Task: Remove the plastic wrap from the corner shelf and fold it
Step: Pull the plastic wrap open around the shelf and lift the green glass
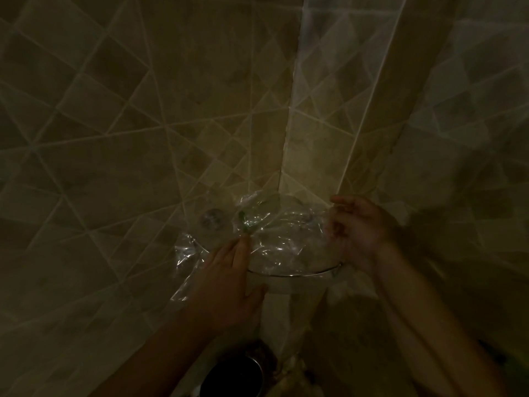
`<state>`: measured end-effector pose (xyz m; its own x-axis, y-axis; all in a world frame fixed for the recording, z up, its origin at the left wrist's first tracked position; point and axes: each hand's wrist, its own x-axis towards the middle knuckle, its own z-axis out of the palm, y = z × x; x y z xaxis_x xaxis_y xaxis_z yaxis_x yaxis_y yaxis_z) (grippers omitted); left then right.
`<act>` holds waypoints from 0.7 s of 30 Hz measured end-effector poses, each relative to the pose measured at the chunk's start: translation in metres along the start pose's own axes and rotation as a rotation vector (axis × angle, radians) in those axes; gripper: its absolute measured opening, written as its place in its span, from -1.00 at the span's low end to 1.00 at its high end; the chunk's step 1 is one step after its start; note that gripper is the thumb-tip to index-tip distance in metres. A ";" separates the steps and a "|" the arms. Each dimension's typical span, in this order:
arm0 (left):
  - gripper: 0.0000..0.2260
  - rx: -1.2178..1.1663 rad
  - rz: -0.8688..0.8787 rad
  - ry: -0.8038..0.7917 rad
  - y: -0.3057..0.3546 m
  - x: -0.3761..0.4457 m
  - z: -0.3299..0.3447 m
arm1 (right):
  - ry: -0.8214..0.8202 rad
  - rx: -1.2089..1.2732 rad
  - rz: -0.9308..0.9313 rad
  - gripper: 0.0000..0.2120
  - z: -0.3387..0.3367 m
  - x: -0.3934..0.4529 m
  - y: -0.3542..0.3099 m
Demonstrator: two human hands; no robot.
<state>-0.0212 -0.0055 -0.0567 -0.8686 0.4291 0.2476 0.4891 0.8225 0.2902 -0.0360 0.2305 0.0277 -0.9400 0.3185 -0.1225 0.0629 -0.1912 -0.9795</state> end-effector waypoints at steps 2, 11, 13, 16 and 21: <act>-0.24 0.015 -0.017 -0.002 0.000 0.002 -0.003 | -0.067 0.225 0.102 -0.84 -0.005 0.001 -0.004; -0.36 0.133 0.031 -0.019 0.003 0.006 -0.006 | -0.190 -0.453 0.000 -0.75 -0.022 -0.002 0.027; -0.40 0.138 0.036 -0.023 0.004 0.008 -0.009 | -0.242 -0.471 0.024 -0.70 -0.018 0.001 0.025; -0.38 0.157 0.024 -0.086 0.001 0.011 -0.010 | -0.261 -0.481 0.078 -0.75 -0.014 0.003 0.025; -0.27 0.161 0.081 -0.160 -0.005 0.009 -0.015 | -0.294 -0.445 0.043 -0.83 -0.011 -0.006 0.022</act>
<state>-0.0305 -0.0112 -0.0421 -0.8350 0.5390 0.1110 0.5496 0.8266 0.1209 -0.0248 0.2347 0.0055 -0.9837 0.0334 -0.1766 0.1794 0.2346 -0.9554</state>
